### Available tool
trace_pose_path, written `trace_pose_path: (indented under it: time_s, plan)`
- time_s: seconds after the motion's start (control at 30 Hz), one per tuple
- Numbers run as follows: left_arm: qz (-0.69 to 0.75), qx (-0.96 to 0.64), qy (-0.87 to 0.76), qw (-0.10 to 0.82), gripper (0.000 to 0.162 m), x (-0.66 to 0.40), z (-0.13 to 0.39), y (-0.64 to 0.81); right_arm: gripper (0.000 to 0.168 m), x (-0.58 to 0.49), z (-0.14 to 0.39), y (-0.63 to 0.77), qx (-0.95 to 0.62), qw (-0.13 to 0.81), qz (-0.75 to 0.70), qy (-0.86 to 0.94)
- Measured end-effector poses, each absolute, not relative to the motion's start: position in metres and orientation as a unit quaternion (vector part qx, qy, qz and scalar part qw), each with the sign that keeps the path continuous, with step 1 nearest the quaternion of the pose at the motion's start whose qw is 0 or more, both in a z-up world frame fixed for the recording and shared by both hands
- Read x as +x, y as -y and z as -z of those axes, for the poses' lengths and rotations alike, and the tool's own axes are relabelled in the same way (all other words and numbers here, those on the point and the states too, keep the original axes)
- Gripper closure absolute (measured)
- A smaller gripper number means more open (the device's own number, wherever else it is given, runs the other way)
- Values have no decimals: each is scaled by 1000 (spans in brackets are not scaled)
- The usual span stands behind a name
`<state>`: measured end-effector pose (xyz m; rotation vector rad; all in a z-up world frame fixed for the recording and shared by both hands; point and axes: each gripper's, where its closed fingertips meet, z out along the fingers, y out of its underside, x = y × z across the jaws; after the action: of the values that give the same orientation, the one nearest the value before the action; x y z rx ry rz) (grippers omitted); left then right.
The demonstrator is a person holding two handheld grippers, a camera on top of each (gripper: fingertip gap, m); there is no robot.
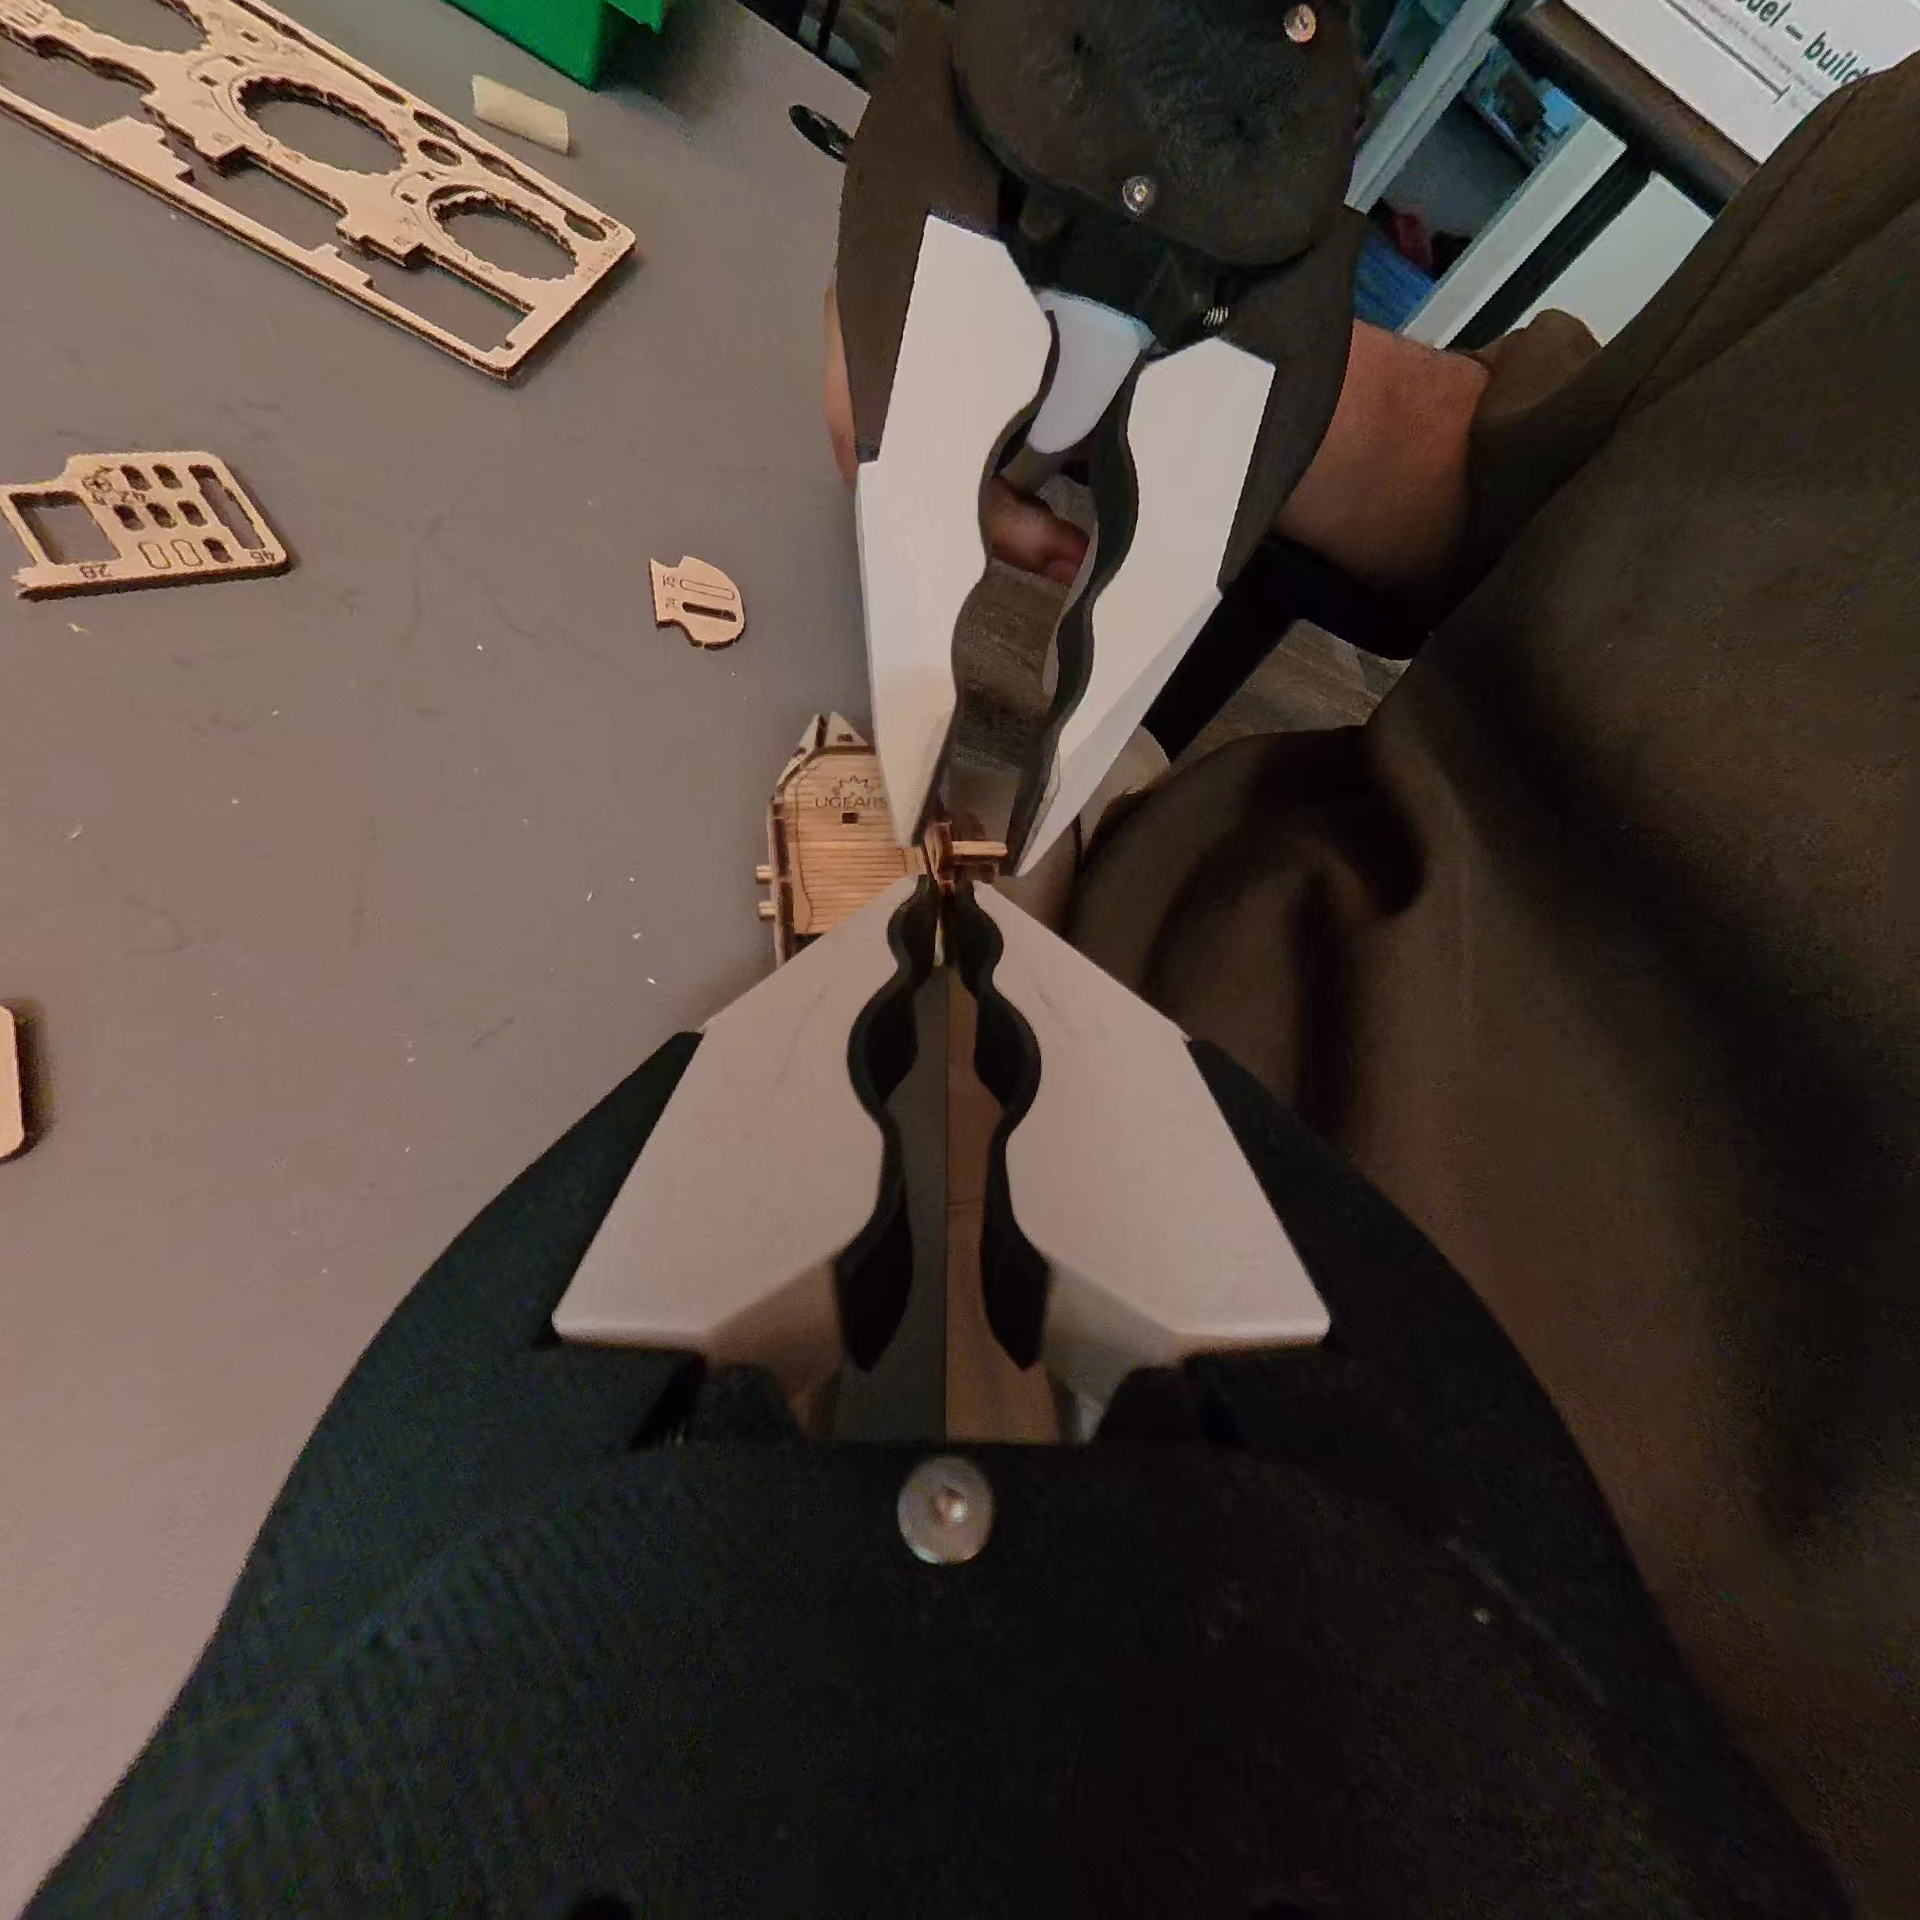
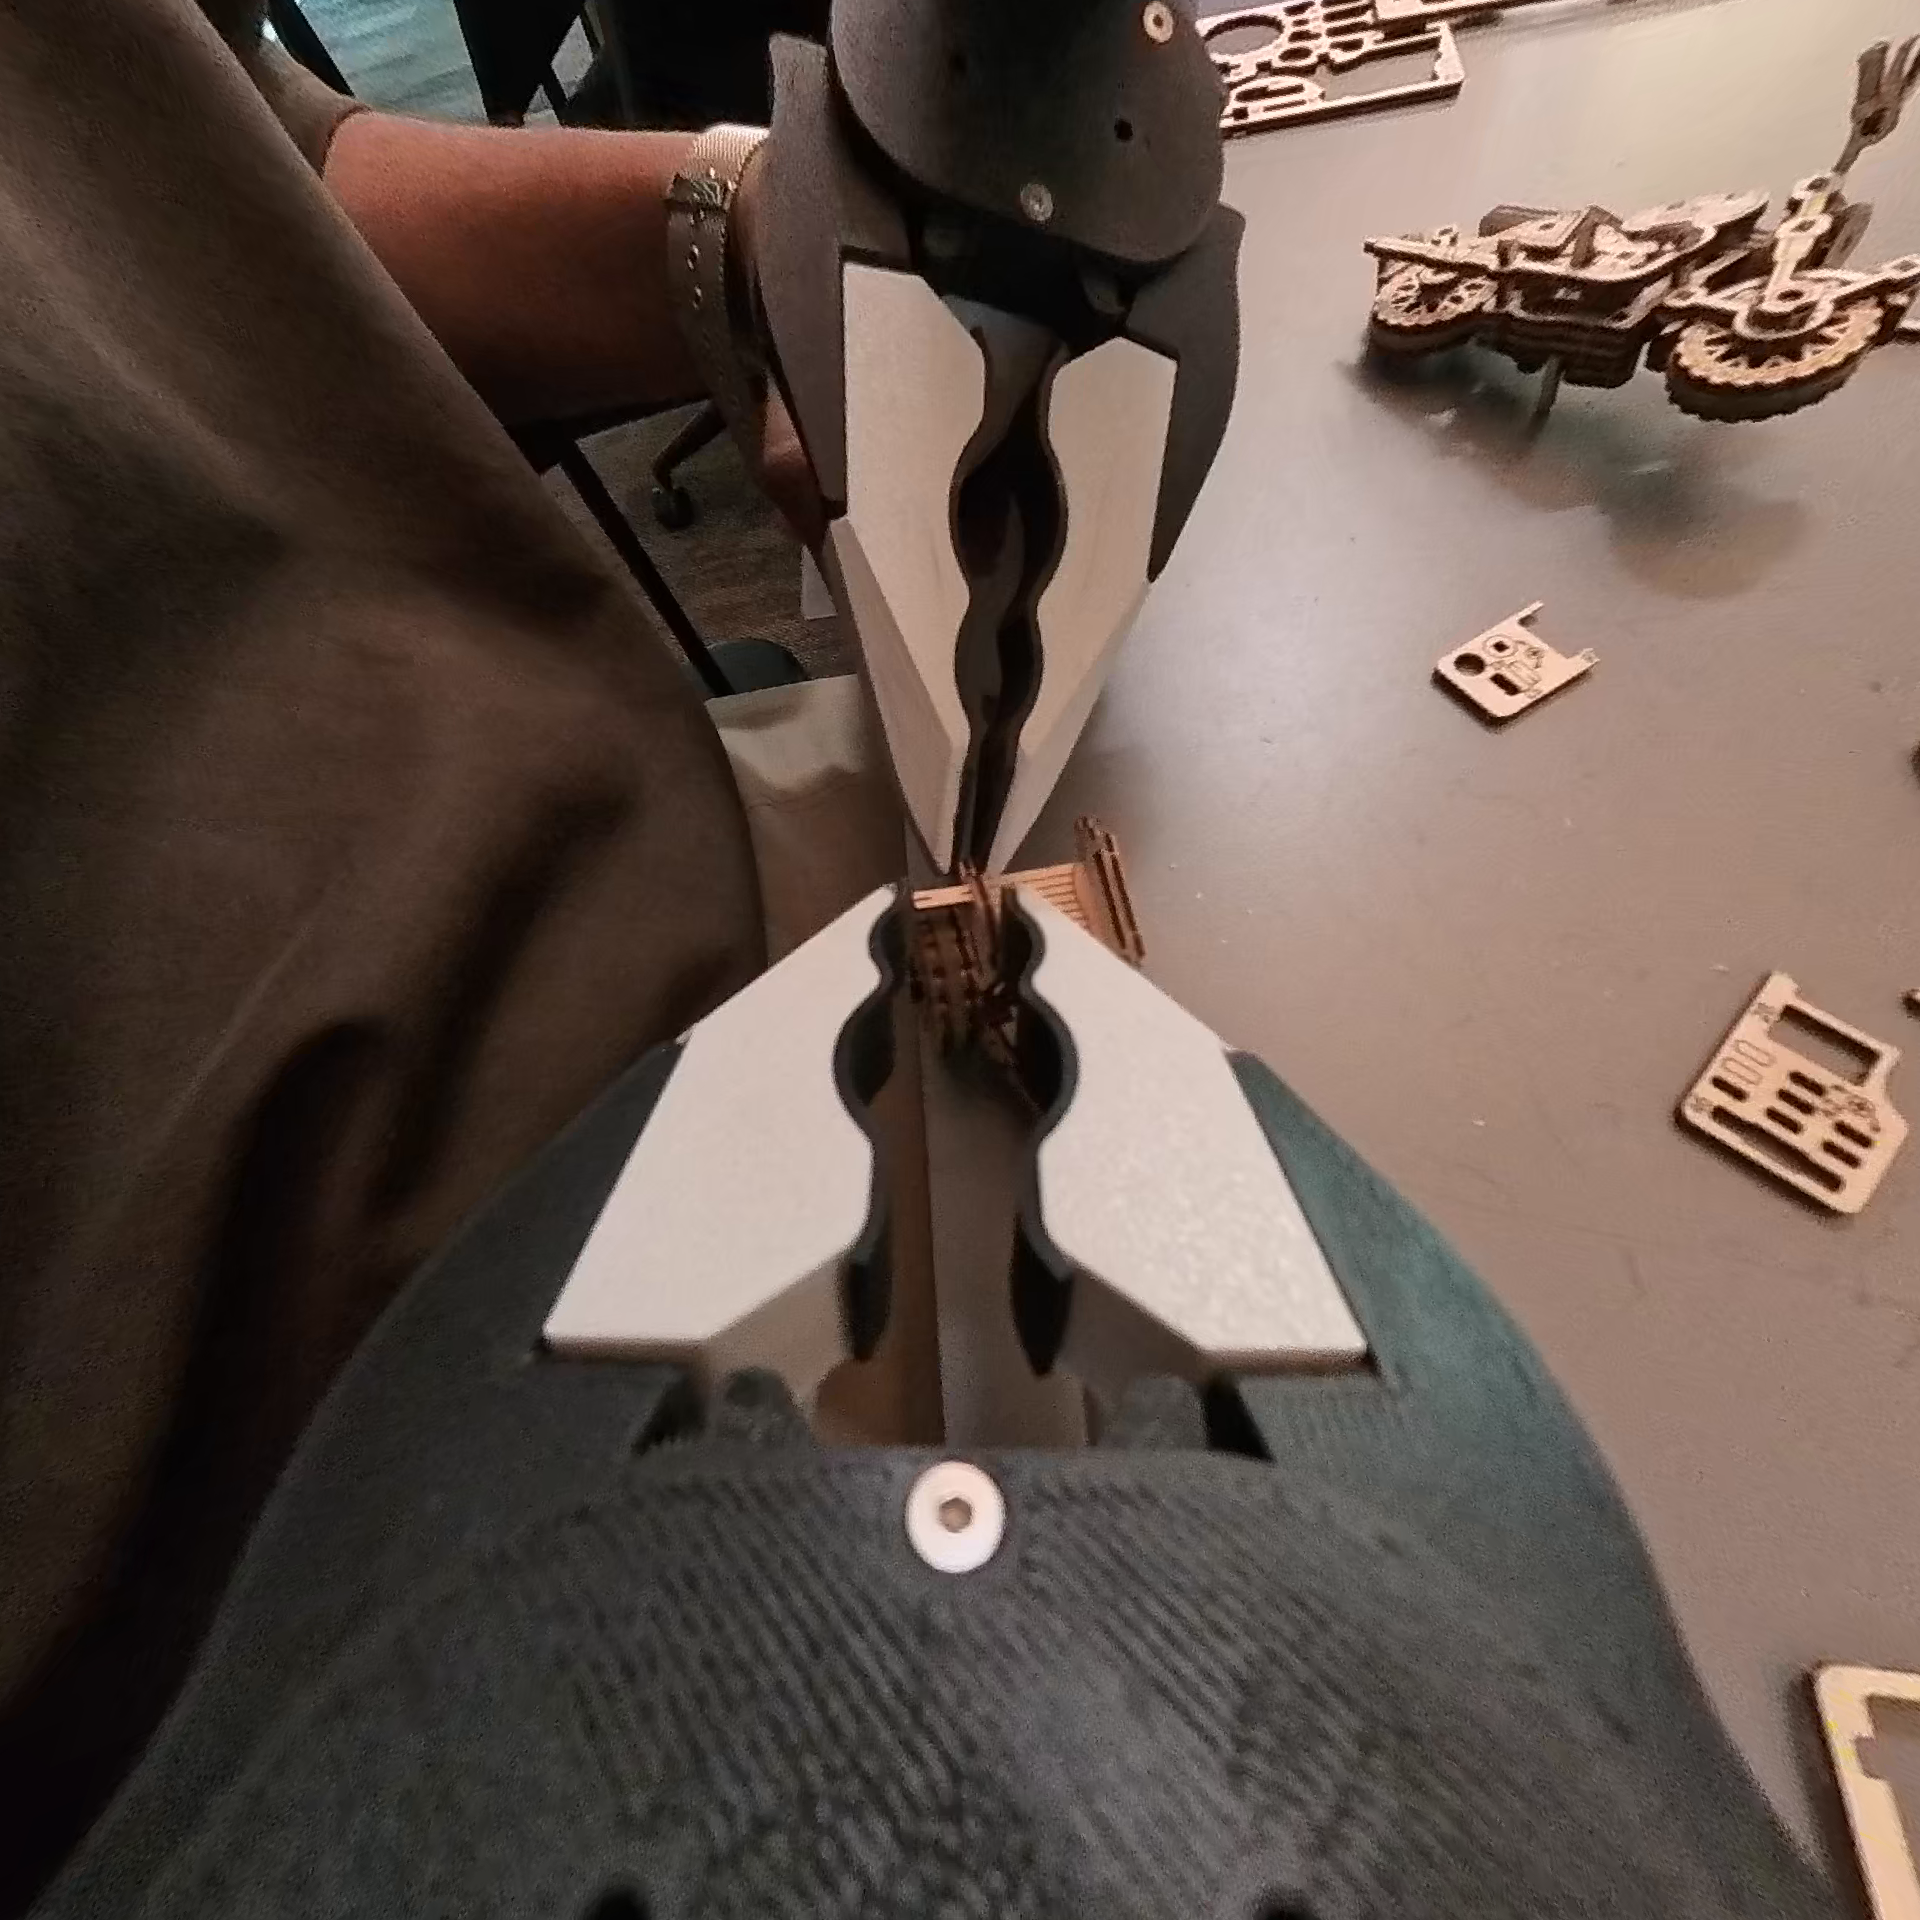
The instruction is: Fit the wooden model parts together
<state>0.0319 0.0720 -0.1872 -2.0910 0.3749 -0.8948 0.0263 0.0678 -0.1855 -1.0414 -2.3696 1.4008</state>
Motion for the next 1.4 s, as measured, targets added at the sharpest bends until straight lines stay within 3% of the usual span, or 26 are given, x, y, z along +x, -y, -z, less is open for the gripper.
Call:
trace_pose_path:
  time_s: [1.4]
  plan:
    - [333,-837,-158,404,162,35,192,-74,155,30,188,-67,-372,62,-463,802]
